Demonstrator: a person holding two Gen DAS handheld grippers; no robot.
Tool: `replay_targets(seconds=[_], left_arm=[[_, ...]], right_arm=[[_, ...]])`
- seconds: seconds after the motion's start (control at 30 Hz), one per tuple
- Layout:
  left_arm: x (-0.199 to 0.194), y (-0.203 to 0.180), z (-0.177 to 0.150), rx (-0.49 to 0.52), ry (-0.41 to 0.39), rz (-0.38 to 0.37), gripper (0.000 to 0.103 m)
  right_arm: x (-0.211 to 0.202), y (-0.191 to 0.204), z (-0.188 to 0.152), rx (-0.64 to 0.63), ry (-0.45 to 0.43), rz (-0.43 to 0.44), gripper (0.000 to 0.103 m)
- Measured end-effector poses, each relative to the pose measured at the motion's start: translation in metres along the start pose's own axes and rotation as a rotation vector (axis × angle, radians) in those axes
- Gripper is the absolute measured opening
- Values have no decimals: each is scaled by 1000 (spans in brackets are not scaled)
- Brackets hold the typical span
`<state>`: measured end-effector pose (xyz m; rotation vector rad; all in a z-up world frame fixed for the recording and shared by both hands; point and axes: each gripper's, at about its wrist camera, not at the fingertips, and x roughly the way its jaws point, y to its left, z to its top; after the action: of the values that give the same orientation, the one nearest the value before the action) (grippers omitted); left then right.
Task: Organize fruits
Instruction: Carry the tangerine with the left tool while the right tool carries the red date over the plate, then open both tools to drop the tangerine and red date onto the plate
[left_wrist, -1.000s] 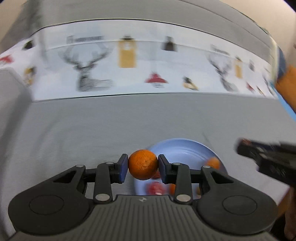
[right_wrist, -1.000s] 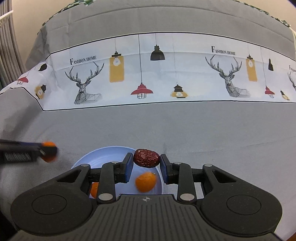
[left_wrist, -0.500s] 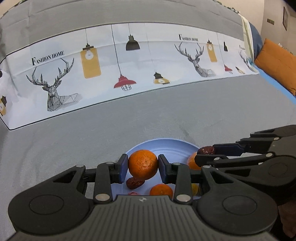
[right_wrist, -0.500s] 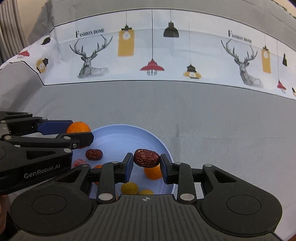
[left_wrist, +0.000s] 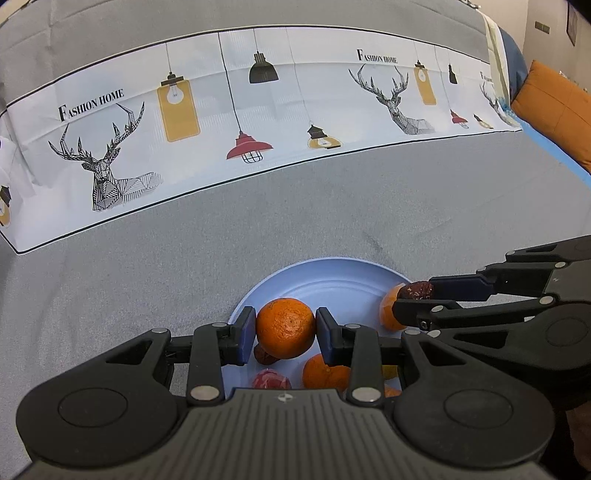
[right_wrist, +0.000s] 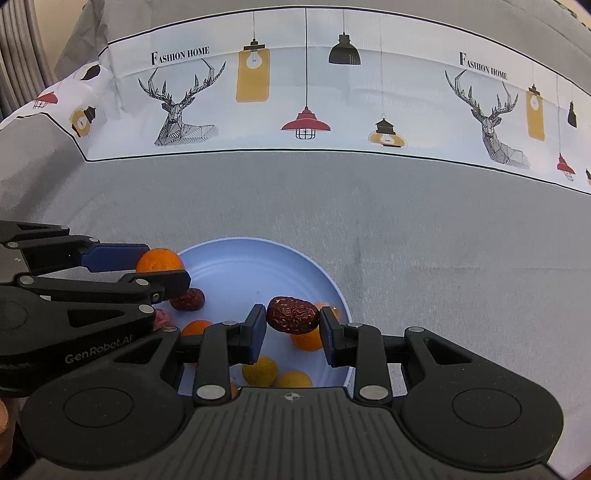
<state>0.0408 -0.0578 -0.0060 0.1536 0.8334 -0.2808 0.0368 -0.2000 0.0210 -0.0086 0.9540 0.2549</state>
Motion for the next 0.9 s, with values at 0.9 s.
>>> replay_targets(seconds=[0.9], left_arm=[[-7,-2,0,-4,-28,-1,41]], right_arm=[[2,3,-1,-6,-2,-24,42]])
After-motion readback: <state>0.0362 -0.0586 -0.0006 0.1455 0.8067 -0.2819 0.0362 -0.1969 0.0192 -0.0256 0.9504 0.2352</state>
